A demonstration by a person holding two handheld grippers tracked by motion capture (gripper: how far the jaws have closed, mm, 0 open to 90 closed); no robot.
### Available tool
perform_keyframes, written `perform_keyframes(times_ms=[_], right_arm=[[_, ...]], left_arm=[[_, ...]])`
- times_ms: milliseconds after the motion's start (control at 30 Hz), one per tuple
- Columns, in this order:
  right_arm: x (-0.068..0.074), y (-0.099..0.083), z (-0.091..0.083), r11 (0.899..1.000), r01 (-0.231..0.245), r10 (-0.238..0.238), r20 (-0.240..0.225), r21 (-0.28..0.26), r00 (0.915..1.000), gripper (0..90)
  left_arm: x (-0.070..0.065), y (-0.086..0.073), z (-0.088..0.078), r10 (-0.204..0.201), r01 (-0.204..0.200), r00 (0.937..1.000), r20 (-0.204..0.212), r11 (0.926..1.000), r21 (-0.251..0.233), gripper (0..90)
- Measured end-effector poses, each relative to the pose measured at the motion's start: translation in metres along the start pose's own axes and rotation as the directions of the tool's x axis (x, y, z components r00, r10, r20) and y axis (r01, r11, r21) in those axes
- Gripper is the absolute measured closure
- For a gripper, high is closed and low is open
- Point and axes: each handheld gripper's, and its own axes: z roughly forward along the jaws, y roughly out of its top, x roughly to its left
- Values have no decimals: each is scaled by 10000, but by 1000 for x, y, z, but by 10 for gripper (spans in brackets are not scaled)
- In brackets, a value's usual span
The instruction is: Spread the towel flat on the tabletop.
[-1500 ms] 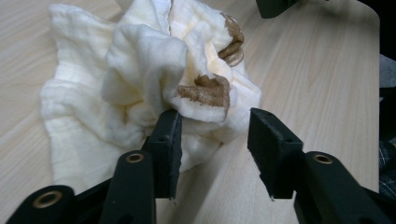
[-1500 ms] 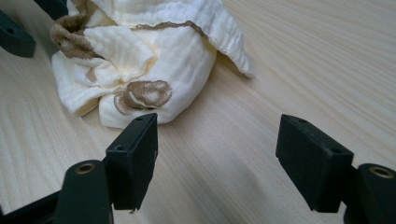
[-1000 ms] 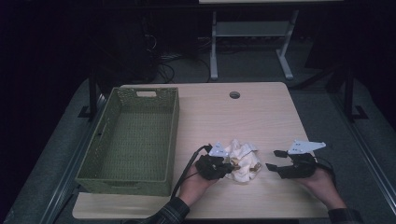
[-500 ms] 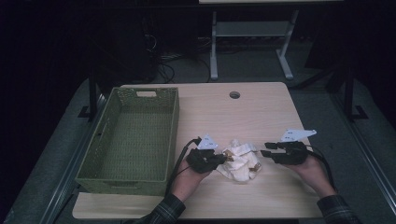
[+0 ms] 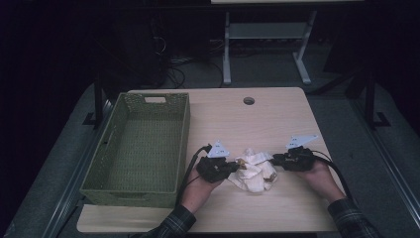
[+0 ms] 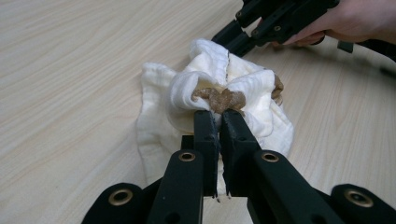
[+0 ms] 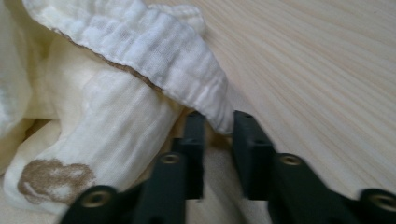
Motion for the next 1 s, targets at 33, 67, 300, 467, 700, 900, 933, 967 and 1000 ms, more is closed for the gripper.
perform_keyframes(times_ms=[33,67,300,467,700,900,933,967,1000], right_arm=[[0,0,0,9999,-113,113,6,30,9999,817],[-2,0,-1,10000,-97,97,-10,-21,10000,848],[-6,4,-20,9976,-398,413,255,-568,9988,880],[-10,6,-38,9944,-448,500,532,-960,9973,882],[-21,1,-59,9896,-594,724,965,-1310,9927,885],[-29,-6,-57,9908,-906,1015,1094,-1010,9888,884],[-29,-6,-55,9914,-929,1029,1098,-924,9886,883],[-29,-7,-53,9917,-986,1073,1089,-825,9882,883],[-29,-7,-51,9923,-996,1073,1093,-736,9882,883]], left_arm=[[0,1,-1,11,-11,10000,2,10000,-9,850],[0,1,-1,12,-12,10000,-28,10000,-25,851],[4,13,-4,-108,101,9998,-179,9993,-348,853],[9,21,-4,-250,233,9988,-425,9989,-406,853],[21,29,1,-402,395,9918,-1215,9992,-79,854],[30,30,20,-287,340,9850,-1703,9990,286,853],[32,29,25,-374,450,9837,-1758,9982,389,852],[35,28,28,-318,405,9839,-1758,9981,462,851],[37,27,31,-334,436,9844,-1729,9975,556,848]])
